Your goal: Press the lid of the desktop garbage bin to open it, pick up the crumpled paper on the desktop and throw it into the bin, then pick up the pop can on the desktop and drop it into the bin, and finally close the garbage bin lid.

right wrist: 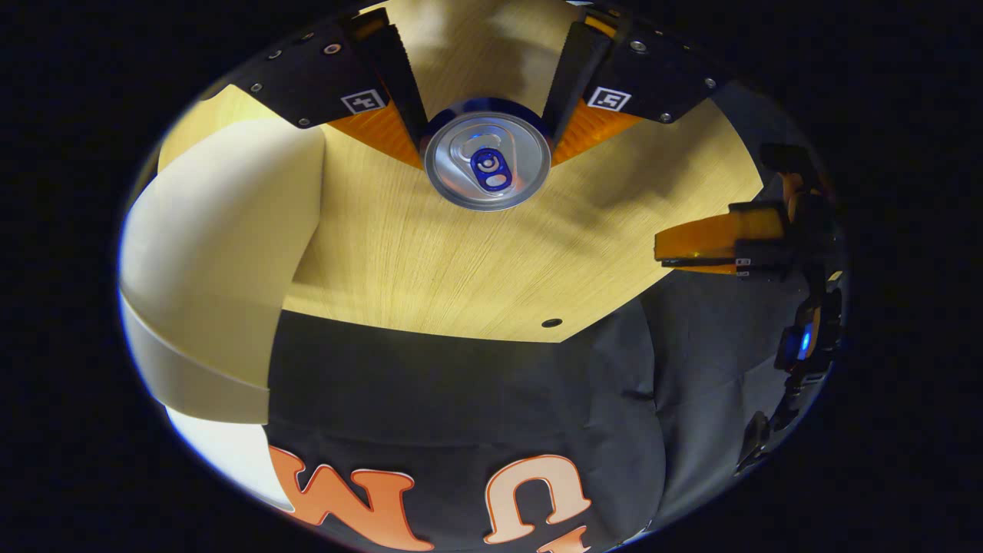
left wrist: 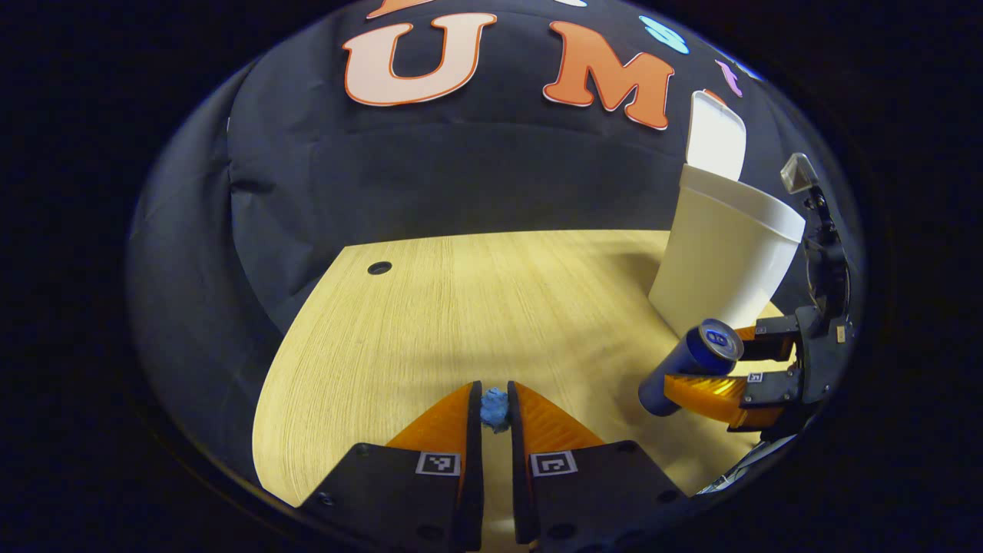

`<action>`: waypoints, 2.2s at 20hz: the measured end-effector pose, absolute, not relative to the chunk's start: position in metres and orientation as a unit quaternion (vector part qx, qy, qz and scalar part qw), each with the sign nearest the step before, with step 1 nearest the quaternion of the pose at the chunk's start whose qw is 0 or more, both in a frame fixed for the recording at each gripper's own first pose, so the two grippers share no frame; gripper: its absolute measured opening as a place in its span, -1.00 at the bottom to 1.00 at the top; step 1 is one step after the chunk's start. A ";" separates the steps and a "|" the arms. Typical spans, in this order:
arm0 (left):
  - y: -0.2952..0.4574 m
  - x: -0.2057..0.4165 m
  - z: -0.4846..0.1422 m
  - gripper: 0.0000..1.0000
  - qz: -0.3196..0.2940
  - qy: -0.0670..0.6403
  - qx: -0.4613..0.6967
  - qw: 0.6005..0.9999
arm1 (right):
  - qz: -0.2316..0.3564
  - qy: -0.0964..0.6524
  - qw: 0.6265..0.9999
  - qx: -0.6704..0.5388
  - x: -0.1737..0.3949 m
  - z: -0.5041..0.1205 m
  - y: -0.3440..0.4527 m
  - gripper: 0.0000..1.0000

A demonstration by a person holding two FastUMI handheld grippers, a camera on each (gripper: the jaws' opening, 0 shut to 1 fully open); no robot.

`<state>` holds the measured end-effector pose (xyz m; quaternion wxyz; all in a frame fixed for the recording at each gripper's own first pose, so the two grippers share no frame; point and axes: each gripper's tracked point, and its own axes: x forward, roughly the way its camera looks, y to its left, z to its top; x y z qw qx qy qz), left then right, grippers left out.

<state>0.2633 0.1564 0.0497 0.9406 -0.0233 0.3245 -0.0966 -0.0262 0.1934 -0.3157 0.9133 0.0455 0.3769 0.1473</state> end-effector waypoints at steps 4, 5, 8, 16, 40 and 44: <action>0.125 0.283 0.067 -0.62 -0.109 0.294 -0.012 0.950 | 0.146 0.369 0.917 0.042 -0.043 -0.300 0.173 0.60; 0.118 0.286 0.072 -0.54 -0.112 0.288 -0.013 0.951 | 0.143 0.367 0.918 0.040 -0.045 -0.296 0.166 0.60; 0.088 0.301 0.095 -0.61 -0.127 0.267 -0.012 0.955 | 0.136 0.359 0.923 0.043 -0.052 -0.285 0.143 0.60; -0.011 0.327 0.163 -0.61 -0.191 0.205 -0.024 0.959 | 0.088 0.344 0.934 0.039 -0.069 -0.272 0.062 0.60; -0.191 0.339 0.242 -0.55 -0.322 0.142 0.012 0.936 | -0.057 0.302 0.951 0.025 -0.118 -0.221 -0.102 0.60; -0.195 0.337 0.236 -0.39 -0.328 0.148 0.016 0.933 | -0.075 0.271 0.960 -0.010 -0.106 -0.184 -0.124 0.60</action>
